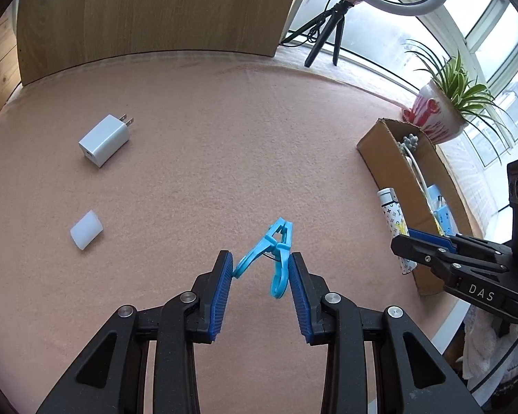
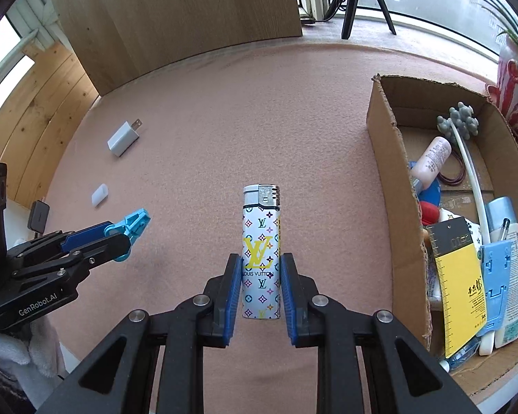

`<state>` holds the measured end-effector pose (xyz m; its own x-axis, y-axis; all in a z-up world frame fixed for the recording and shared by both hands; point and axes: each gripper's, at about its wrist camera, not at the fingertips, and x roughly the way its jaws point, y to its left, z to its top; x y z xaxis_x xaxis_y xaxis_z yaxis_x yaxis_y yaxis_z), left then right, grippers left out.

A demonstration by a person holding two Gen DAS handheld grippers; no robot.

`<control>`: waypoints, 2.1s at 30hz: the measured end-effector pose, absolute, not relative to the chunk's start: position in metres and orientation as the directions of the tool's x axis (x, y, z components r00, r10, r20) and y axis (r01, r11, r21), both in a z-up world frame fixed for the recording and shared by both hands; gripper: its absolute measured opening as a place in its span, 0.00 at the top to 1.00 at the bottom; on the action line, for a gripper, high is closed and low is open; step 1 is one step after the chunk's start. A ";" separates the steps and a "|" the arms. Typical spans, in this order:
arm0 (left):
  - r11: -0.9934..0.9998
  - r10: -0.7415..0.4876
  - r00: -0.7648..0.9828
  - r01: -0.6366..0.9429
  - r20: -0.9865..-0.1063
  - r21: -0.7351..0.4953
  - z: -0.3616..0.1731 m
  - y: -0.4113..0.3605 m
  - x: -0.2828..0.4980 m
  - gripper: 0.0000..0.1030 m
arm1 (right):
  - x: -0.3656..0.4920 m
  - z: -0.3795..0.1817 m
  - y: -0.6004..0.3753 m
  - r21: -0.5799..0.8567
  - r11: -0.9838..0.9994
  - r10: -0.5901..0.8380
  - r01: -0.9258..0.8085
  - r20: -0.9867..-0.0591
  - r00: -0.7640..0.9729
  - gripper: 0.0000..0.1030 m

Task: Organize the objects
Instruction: 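Carry the clip and lighter into the box and open both grippers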

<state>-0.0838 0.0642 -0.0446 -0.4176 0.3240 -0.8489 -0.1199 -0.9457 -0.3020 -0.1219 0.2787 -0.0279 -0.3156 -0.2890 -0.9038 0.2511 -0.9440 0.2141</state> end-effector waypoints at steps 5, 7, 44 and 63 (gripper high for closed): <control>-0.939 0.344 -0.444 -0.175 -0.828 -0.297 -0.022 0.093 -0.097 0.65 | -0.117 -0.004 0.301 0.234 -0.947 -0.304 0.219 -0.876 -0.376 0.80; -0.935 0.354 -0.453 -0.199 -0.819 -0.294 -0.012 0.110 -0.106 0.65 | -0.112 0.004 0.315 0.240 -0.948 -0.306 0.207 -0.864 -0.399 0.80; -0.898 0.417 -0.432 -0.334 -0.800 -0.287 -0.009 0.323 -0.207 0.43 | -0.101 0.015 0.469 0.190 -0.981 -0.185 0.037 -0.858 -0.480 0.61; -0.960 0.279 -0.480 -0.125 -0.832 -0.250 -0.018 0.184 -0.178 0.43 | -0.111 0.013 0.410 0.231 -0.964 -0.266 0.133 -0.859 -0.438 0.61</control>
